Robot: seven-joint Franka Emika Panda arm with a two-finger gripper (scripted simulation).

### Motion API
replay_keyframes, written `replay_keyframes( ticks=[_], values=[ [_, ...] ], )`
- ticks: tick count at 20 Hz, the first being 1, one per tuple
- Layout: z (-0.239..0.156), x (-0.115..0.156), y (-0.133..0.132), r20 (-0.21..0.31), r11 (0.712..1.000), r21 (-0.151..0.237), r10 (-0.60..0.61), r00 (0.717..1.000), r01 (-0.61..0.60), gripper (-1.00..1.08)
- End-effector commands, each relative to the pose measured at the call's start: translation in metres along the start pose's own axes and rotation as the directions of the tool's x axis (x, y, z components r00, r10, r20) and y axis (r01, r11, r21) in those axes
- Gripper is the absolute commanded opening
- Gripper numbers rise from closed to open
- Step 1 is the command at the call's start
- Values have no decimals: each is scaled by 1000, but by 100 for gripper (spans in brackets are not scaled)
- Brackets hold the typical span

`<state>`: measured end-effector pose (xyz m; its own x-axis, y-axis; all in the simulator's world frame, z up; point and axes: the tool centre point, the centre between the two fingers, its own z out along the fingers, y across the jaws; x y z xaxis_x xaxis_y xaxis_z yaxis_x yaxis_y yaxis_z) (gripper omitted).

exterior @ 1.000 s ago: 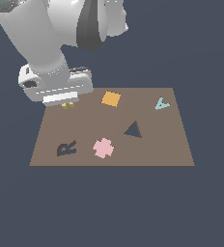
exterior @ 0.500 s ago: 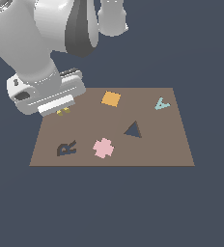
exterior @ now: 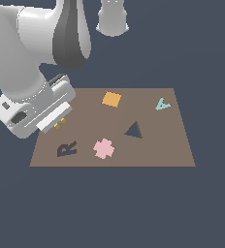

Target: Insert a designated object into the corresponding slot on a board.

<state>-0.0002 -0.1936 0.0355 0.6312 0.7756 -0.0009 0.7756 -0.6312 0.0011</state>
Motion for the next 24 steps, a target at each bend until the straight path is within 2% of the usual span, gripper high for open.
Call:
replay_keyframes(
  ticks=[1,6,12,19,24],
  values=[
    [-1,10,11,0,994,0,-111,994,111,-100],
    [-2,32,28,0,946,0,-323,946,323,-100],
    [-3,59,40,0,853,0,-522,853,522,-100],
    [-4,83,44,0,742,0,-671,742,671,-100],
    [-5,95,45,0,682,0,-732,682,732,-100]
  ],
)
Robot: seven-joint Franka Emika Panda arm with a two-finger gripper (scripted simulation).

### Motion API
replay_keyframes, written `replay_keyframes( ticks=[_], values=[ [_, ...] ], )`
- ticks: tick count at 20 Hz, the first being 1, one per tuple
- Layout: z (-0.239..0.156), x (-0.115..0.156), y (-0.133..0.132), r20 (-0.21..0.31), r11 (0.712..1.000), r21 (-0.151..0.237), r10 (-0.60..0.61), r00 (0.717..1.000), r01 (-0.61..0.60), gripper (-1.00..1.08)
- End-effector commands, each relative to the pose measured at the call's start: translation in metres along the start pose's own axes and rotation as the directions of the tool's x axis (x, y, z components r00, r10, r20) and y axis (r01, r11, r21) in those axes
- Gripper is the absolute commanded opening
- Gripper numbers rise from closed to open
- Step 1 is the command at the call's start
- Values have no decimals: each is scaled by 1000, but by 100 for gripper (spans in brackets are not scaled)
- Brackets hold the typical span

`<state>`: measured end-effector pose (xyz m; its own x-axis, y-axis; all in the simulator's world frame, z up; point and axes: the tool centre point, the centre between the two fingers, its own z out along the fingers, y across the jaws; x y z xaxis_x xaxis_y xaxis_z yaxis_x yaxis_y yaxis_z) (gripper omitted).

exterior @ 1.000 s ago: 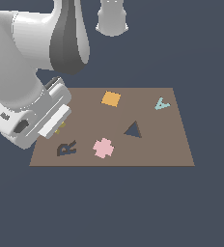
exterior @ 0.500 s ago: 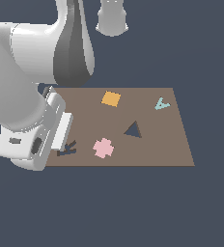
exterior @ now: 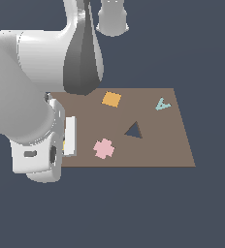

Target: Insert a designated object into the corresponding slot on a board.

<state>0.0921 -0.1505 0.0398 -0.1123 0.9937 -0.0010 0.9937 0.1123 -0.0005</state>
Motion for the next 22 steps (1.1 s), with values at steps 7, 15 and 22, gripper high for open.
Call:
replay_keyframes(
  ticks=[7,15,22],
  values=[
    [0,8,7,0,997,0,-76,997,76,-100],
    [10,8,6,1,997,-1,-77,997,77,-100],
    [10,8,6,1,997,-1,-77,997,77,100]
  ],
)
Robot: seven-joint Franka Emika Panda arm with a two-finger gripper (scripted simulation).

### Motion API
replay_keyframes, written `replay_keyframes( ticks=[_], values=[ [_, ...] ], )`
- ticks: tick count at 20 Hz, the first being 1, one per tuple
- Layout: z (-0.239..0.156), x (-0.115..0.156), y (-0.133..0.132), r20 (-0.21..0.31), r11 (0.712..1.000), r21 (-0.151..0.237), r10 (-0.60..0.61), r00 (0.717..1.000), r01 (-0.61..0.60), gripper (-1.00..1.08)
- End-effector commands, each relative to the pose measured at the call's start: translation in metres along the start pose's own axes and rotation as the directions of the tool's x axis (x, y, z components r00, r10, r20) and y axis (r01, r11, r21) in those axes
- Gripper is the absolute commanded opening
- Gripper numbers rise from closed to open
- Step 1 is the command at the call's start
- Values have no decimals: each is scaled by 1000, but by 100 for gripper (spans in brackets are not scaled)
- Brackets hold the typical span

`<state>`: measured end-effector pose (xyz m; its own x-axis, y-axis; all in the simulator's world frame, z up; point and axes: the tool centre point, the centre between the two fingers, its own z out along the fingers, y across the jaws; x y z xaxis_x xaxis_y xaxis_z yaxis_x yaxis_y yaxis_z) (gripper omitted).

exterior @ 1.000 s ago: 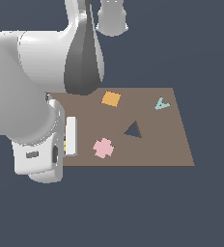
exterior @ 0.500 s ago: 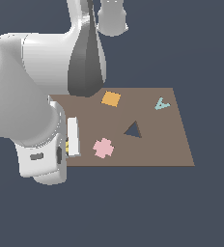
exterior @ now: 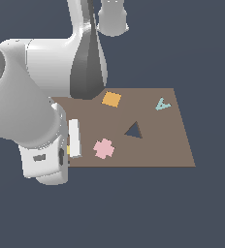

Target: Insert a designated object into the corresponding slot on a board.

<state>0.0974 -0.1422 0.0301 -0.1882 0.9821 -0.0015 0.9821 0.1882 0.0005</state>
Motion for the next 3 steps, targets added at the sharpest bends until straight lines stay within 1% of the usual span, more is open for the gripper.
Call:
replay_keyframes(
  ticks=[1,3],
  values=[
    [0,0,0,0,1000,0,0,1000,0,100],
    [0,0,0,0,1000,0,0,1000,0,100]
  ],
)
